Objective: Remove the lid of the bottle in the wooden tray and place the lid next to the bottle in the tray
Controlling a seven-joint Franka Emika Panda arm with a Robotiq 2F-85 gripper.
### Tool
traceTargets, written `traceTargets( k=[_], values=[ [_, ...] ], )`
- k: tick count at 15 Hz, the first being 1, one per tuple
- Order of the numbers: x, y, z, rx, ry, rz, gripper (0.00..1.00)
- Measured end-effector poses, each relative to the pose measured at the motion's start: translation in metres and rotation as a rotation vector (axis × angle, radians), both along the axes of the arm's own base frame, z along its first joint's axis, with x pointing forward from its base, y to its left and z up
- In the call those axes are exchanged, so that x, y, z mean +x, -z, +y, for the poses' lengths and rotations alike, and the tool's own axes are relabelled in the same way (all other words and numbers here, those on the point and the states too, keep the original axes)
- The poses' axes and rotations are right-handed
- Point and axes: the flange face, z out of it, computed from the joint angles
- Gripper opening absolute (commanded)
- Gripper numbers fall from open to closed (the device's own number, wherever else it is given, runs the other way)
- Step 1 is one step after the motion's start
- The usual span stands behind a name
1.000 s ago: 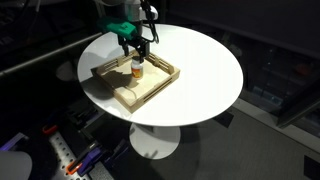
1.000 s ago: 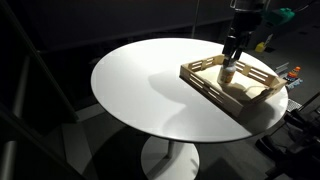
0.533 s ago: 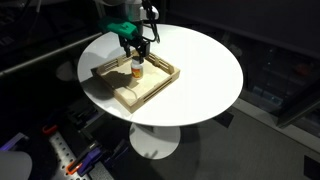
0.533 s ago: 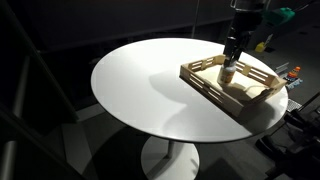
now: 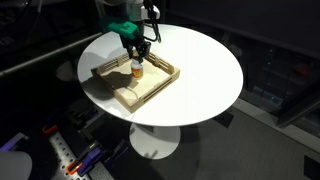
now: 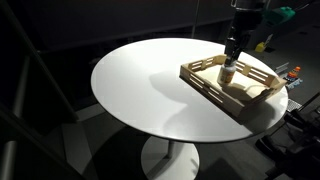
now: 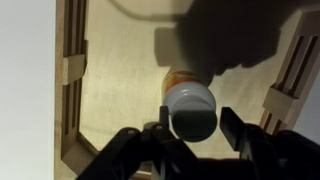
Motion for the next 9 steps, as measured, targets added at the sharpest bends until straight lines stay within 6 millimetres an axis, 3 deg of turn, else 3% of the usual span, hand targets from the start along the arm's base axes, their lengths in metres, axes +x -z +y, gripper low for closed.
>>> traceTargets(
  k=[9],
  values=[
    [0.0042,-0.0063,-0.0048,-0.001,0.009,-0.015,0.41]
  ],
)
